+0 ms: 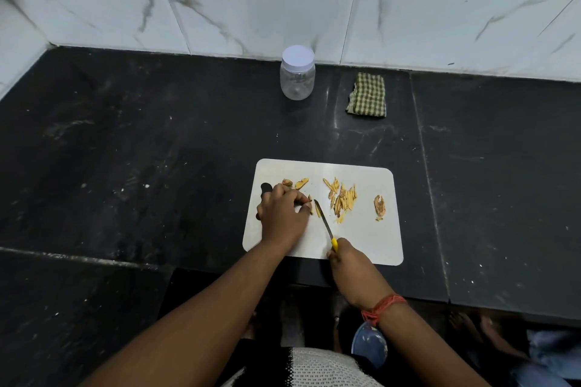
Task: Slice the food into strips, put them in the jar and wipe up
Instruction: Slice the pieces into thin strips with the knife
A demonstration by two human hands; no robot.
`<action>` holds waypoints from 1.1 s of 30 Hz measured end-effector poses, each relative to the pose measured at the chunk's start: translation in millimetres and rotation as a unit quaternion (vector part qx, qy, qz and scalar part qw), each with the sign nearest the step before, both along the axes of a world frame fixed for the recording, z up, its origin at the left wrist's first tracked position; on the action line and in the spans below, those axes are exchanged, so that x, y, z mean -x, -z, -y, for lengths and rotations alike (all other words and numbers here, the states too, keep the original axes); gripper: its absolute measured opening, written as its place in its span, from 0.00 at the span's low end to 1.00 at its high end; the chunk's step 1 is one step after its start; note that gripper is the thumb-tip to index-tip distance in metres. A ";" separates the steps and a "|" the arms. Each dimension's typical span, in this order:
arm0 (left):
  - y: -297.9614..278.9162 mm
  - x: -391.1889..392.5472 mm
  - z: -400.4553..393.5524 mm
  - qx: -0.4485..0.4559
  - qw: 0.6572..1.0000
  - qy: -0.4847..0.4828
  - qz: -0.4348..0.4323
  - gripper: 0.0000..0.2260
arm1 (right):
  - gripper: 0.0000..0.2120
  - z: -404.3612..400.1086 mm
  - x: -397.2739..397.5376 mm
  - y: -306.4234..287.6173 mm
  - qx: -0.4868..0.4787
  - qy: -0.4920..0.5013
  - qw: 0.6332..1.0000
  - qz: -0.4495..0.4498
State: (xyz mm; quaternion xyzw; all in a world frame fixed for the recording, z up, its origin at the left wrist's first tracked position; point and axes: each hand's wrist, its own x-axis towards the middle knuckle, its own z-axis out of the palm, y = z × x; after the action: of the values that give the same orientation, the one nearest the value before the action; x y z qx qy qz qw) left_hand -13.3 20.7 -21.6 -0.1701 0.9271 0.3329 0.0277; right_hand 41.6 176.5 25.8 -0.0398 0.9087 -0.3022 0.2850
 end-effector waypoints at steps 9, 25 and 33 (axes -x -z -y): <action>1.5 -6.7 2.7 -0.012 1.000 0.018 -0.016 0.04 | 0.06 4.0 -5.2 2.9 0.004 0.005 1.000 0.002; -0.2 -8.0 -0.8 0.015 1.000 0.011 -0.020 0.04 | 0.02 9.3 -5.2 9.4 -0.011 0.001 1.000 -0.010; -2.2 -8.6 -1.3 0.017 1.000 0.012 -0.019 0.04 | 0.03 10.1 -5.0 10.5 -0.008 -0.001 1.000 -0.011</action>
State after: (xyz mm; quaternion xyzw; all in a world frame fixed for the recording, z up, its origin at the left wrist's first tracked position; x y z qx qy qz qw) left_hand -4.7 21.9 -19.3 -0.1532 0.9348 0.3203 0.0113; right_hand 46.7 166.4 15.4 -0.0420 0.9140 -0.2943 0.2760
